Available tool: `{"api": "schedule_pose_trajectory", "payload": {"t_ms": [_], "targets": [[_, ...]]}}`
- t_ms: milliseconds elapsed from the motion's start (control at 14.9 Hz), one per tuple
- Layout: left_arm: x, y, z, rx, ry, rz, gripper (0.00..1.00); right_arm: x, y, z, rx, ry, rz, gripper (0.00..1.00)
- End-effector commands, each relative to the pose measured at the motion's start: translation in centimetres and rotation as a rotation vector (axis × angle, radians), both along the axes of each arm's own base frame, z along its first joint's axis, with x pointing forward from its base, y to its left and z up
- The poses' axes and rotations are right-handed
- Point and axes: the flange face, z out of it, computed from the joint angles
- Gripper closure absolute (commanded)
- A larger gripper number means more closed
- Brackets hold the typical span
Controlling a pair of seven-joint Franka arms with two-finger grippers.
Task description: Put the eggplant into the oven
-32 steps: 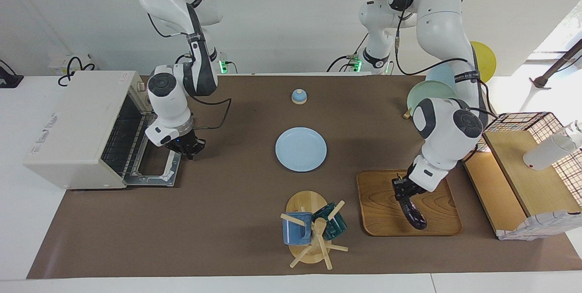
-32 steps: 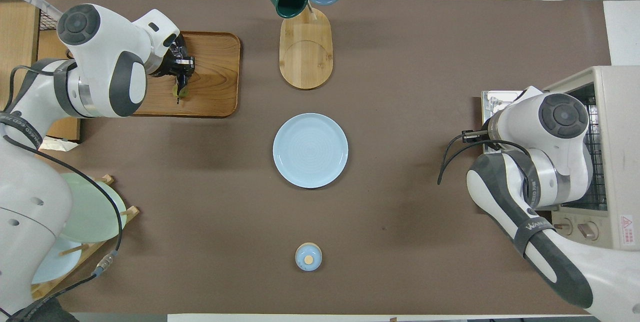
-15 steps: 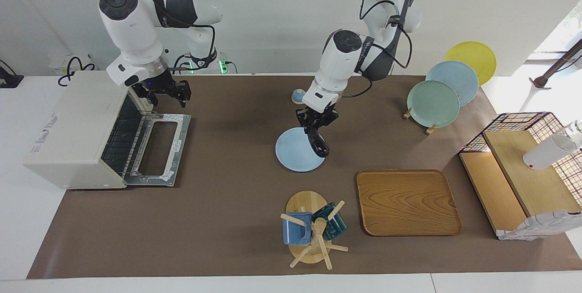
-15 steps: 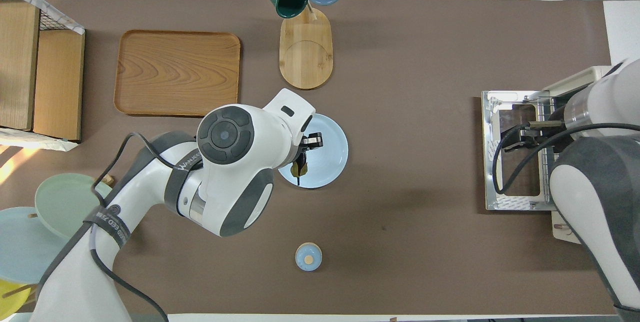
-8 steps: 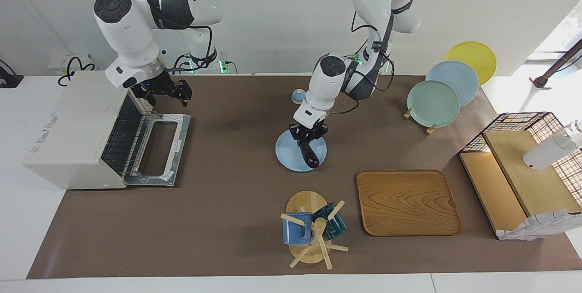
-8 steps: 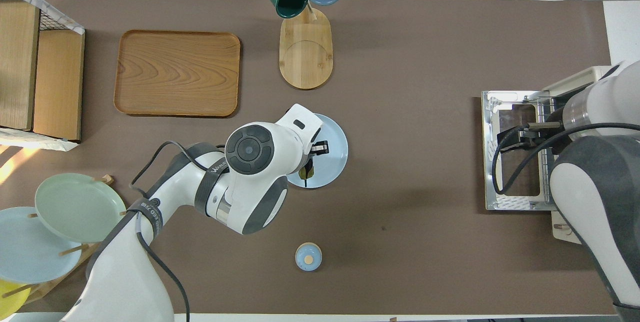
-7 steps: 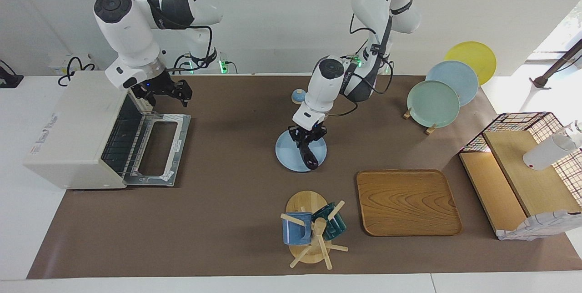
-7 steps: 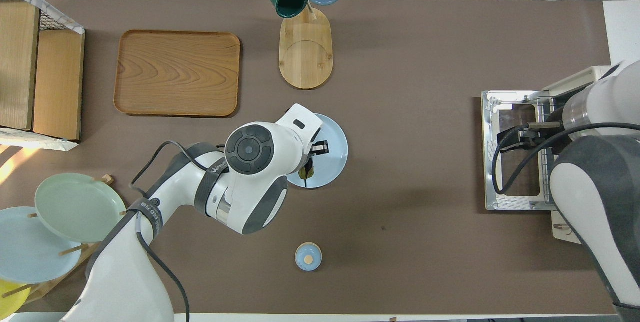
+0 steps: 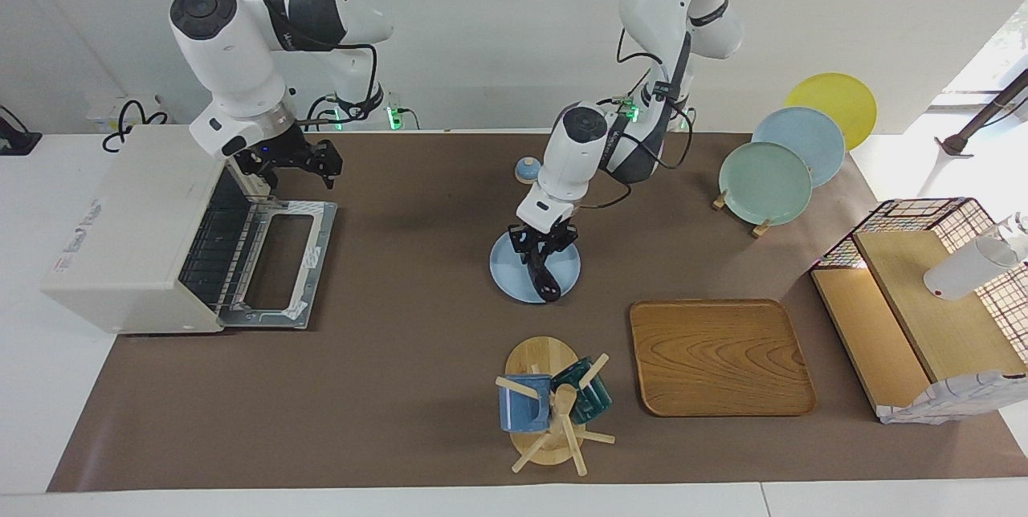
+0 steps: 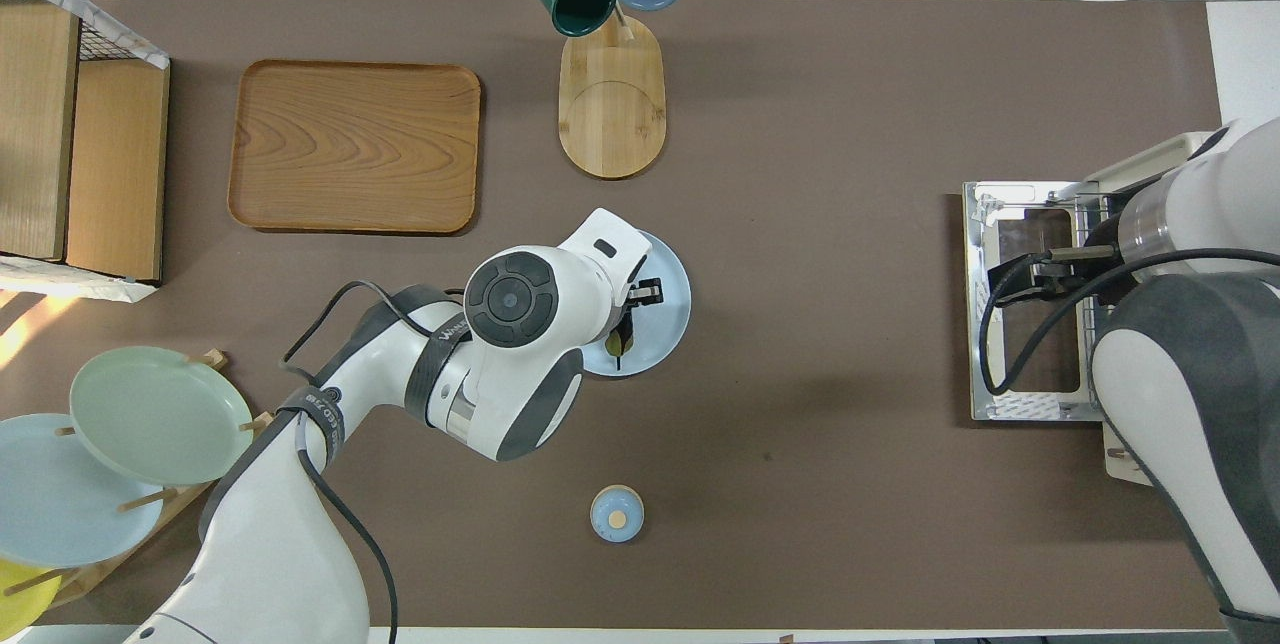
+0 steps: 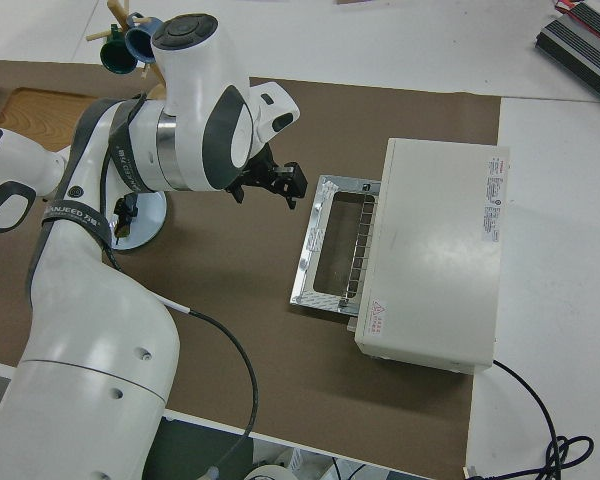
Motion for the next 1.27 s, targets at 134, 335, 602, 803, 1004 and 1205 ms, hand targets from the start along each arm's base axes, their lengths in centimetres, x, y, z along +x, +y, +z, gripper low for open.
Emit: {"api": "schedule_pose_trajectory", "payload": {"t_ms": [134,335,602,803,1004,1205], "targets": [[2.5,3.7,7.3,0.028,0.042,-0.015,0.00,0.2,3.3,0.0,0.038,-0.062,0.068,0.00],[5.9,8.9,12.4,0.029,0.049,0.015,0.00,1.3,11.3,-2.5,0.089,-0.105,0.018,0.00],[10.4,19.3,16.3,0.063,0.112,-0.022,0.00,1.9,24.7,-6.5,0.134,-0.206,0.009,0.00],[11.1,26.5,17.2,0.083,0.124,-0.079,0.00,4.4,37.4,-8.1,0.064,-0.215,0.068,0.00],[11.0,31.0,17.6,0.114,0.137,-0.139,0.00,6.0,43.3,-11.5,0.078,-0.247,0.033,0.00],[9.4,33.2,20.9,0.124,0.135,-0.146,0.00,3.1,47.8,-15.0,0.083,-0.261,0.104,0.00]]}}
